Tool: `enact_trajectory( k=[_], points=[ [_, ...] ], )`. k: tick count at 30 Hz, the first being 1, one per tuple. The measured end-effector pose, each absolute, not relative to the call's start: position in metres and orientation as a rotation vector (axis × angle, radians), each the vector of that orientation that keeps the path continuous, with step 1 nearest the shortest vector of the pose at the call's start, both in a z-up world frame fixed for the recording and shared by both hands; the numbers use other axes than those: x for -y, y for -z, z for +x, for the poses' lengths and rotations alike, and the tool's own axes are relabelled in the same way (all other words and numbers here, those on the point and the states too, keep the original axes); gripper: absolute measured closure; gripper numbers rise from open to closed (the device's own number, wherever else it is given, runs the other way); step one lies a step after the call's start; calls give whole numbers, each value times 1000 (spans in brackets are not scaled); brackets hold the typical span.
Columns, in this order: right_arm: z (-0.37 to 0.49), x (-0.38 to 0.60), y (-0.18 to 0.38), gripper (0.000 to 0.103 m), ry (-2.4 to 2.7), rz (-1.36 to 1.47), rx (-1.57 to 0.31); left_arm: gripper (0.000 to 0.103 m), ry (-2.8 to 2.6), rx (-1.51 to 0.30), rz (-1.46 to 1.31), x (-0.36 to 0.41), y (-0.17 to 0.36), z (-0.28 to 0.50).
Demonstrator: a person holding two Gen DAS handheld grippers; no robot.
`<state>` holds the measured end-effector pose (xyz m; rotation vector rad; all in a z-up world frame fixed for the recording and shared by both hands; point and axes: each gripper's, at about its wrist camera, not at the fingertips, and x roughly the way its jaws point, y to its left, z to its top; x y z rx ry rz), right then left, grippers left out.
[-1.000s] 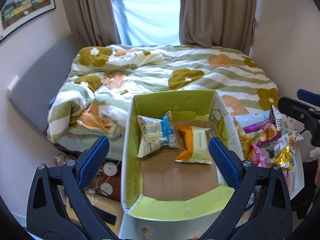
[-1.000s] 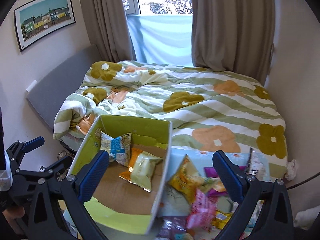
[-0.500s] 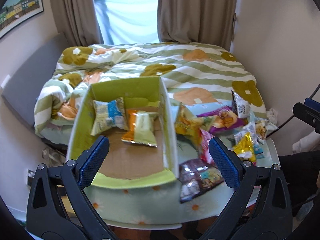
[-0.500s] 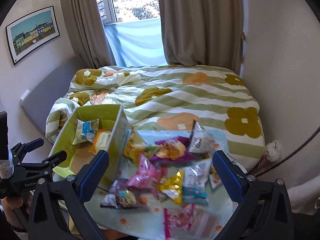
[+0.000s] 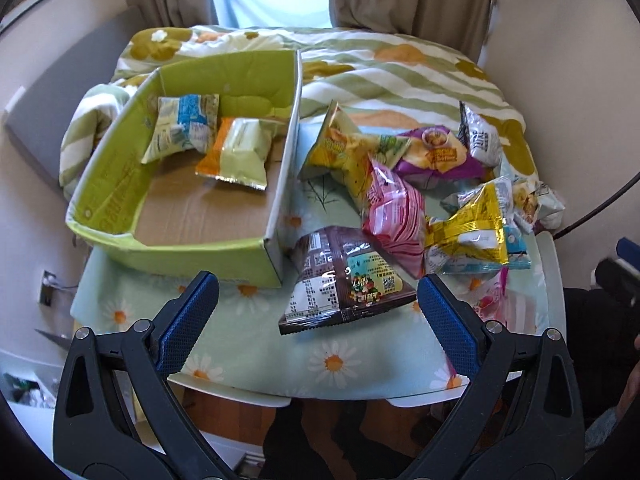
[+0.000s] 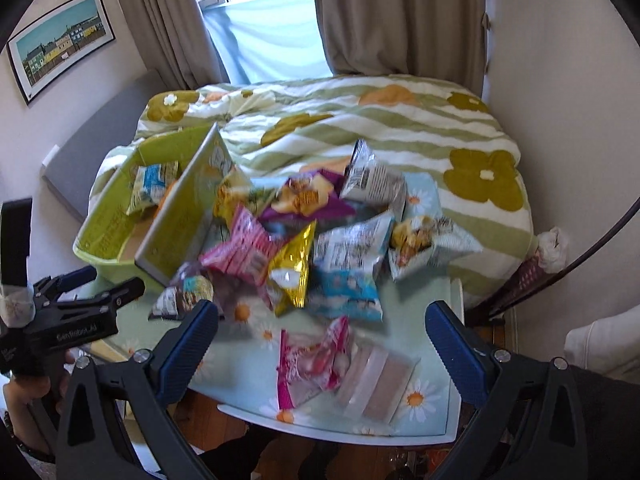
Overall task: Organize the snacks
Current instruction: 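Move both tools back over the snack pile, then grasp the brown chocolate bag with the left tool while the right tool grasps the pink candy bag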
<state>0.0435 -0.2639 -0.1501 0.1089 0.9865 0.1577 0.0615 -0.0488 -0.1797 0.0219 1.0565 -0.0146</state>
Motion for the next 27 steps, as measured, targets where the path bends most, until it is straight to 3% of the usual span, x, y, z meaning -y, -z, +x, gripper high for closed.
enact_trajectory(
  k=[17, 27],
  points=[
    [43, 225, 256, 0, -247, -75, -1067, 4, -52, -1075, 48, 82, 261, 108],
    [42, 213, 284, 0, -287, -146, -1065, 8, -65, -1111, 72, 87, 293, 124]
  ],
)
